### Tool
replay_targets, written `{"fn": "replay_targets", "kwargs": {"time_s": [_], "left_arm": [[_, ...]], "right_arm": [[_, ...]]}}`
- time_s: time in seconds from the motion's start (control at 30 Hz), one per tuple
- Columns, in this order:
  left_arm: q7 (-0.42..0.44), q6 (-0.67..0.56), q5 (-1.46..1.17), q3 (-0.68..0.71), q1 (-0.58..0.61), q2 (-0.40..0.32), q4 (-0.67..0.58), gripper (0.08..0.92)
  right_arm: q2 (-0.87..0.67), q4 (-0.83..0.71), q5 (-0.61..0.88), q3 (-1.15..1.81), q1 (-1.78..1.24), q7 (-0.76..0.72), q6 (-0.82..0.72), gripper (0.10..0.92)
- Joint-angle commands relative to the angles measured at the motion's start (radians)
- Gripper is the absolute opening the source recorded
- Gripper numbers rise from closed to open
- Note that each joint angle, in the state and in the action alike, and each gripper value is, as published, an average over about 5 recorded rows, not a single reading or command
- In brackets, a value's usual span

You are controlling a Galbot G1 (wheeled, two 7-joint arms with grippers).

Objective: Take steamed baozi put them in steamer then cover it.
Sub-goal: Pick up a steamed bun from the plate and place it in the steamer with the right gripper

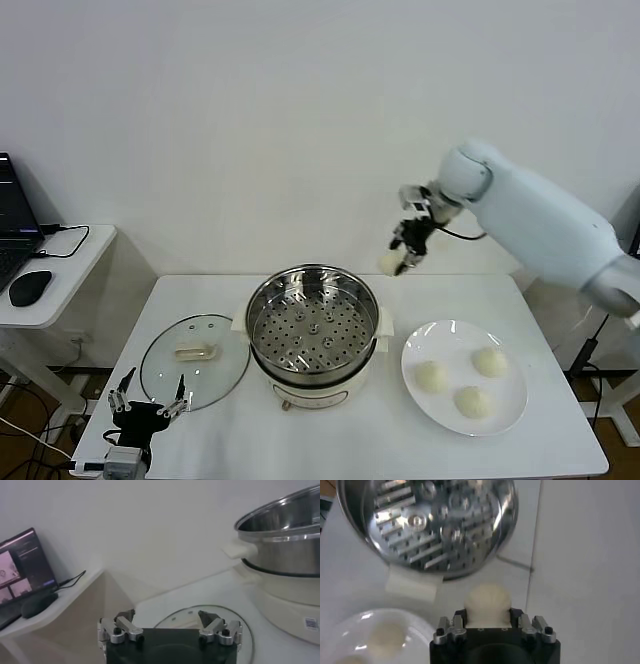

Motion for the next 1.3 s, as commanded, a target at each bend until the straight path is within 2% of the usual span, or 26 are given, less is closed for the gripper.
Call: {"fn": "replay_targets", "kwargs": {"time_s": [0.03,0.23,0.47,0.83,0.97,1.3], "left_arm": [[-0.004,0.001,-0.001,-0.003,0.006,-0.001,-0.011,0.823],[-0.006,0.007,0.000,-0.012,0.015,0.002,-0.020,0.823],[-0.004,0.007,0.000,-0.002,0.017,-0.009,-0.014,0.823],[0.008,0.019,-0.008,-0.010,0.028,-0.006,-0.030,0.823],[0.010,0.020,-0.009,-0.010,0.026,-0.007,-0.028,0.823],[0.011,0.021,-0.009,-0.008,0.026,-0.014,-0.024,0.823]], "right_arm": [[0.127,-0.033,0.054,-0.052,0.088,-0.027,0.081,0.535],[0.171,-0.040,-0.024,-0.097,0.079,0.001,0.361,0.533],[0.220,-0.046,-0.013,-0.153,0.064,0.060,0.517,0.534],[0.238,-0.058,-0.230,-0.209,0.033,0.164,0.796,0.534],[0.254,-0.081,-0.269,-0.215,0.008,0.210,0.859,0.535],[0.303,-0.130,-0.332,-0.192,-0.038,0.224,0.885,0.542]]}}
